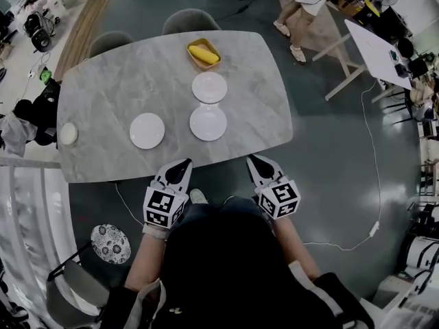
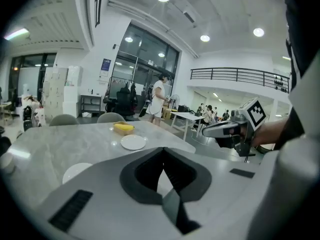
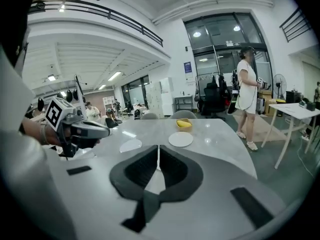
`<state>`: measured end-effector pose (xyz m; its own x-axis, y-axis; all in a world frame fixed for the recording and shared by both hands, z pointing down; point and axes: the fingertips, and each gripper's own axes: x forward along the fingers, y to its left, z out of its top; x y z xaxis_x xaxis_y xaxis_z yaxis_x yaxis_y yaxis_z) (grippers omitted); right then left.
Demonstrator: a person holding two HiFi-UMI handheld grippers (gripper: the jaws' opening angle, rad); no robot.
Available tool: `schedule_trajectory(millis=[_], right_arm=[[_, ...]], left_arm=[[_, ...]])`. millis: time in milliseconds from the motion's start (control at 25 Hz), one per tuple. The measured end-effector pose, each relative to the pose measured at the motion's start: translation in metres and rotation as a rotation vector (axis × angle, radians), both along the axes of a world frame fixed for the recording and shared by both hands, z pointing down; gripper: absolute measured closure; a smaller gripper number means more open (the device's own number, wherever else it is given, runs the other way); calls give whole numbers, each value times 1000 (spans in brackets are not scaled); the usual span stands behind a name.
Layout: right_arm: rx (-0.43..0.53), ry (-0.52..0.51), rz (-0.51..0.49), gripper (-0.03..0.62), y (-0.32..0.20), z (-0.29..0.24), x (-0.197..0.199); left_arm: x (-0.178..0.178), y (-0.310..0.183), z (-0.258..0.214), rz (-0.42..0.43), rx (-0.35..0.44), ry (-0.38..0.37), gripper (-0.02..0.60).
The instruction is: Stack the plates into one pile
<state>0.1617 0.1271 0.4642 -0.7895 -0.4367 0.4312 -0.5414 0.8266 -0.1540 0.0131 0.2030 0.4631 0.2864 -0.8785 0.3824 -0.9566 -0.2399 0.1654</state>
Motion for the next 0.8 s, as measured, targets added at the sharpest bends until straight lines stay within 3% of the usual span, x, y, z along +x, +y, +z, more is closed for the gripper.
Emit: schedule_trajectory(millis=[440, 800], right_arm=[[-59, 73, -38, 572, -34, 18, -44], [-119, 149, -159, 572, -79, 49, -70]], left_arm=[[-33, -15, 30, -37, -103, 54, 580], [-45, -52, 53, -119, -196, 66, 578]])
